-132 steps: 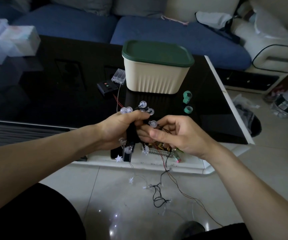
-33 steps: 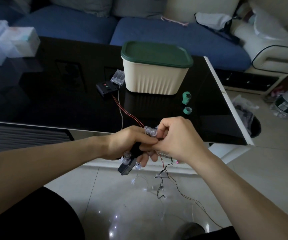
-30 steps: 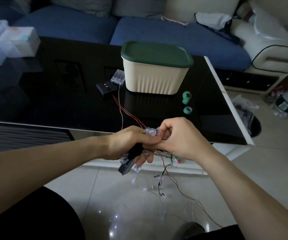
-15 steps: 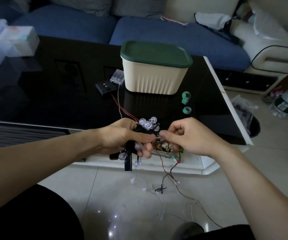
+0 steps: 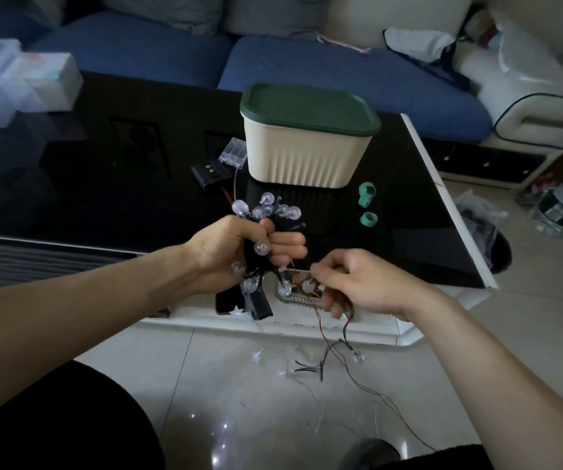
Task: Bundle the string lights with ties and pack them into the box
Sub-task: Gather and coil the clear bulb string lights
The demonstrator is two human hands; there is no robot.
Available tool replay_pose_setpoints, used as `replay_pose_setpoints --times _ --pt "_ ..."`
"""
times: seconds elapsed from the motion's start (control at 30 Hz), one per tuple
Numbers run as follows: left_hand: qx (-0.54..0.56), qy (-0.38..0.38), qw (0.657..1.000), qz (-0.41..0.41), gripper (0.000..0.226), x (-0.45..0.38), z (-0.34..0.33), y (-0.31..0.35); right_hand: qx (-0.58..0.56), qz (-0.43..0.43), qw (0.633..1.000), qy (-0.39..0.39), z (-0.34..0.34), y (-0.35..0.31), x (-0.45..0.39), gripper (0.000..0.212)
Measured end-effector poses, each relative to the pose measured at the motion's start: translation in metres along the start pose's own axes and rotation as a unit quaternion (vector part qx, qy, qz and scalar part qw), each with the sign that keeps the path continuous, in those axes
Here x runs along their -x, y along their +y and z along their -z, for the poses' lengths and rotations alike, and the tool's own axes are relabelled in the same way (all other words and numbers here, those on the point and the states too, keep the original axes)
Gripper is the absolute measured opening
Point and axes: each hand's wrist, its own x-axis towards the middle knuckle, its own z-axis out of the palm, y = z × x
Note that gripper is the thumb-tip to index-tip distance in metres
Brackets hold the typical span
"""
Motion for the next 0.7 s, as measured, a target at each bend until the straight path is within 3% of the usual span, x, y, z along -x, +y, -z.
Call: replay_pose_setpoints --times 0.17,0.27,0.33,0.4,0.53,0.63,0.7 --pt "0.032 0.026 0.999 -0.028 0.035 0.000 -0.001 0.006 0.060 0.022 0.998 0.024 -0.017 -0.008 -0.001 0.031" --pt "-0.042 0.019 0.999 -0.007 0.035 0.000 0.001 0.004 0.120 0.071 0.990 0.010 -0.032 -0.017 0.002 0.028" --pt "-0.068 0.005 0.998 0.012 0.022 0.000 0.002 0.001 0.176 0.097 0.980 -0.003 -0.039 -0.023 0.005 0.033" --pt "-0.066 0.005 0.998 0.020 0.042 -0.001 0.001 -0.003 0.214 0.102 0.971 -0.011 -0.043 -0.024 0.006 0.039" --pt "-0.085 0.002 0.996 0.015 0.024 -0.003 -0.005 -0.010 0.223 0.086 0.970 -0.037 -0.045 -0.024 0.004 0.036" --pt "-0.164 -0.010 0.986 0.018 0.034 -0.003 -0.006 -0.018 0.219 0.074 0.971 -0.064 -0.045 -0.024 0.006 0.036" --pt "-0.200 -0.021 0.979 0.026 0.025 -0.004 -0.005 -0.021 0.218 0.071 0.970 -0.077 -0.044 -0.023 0.009 0.032"
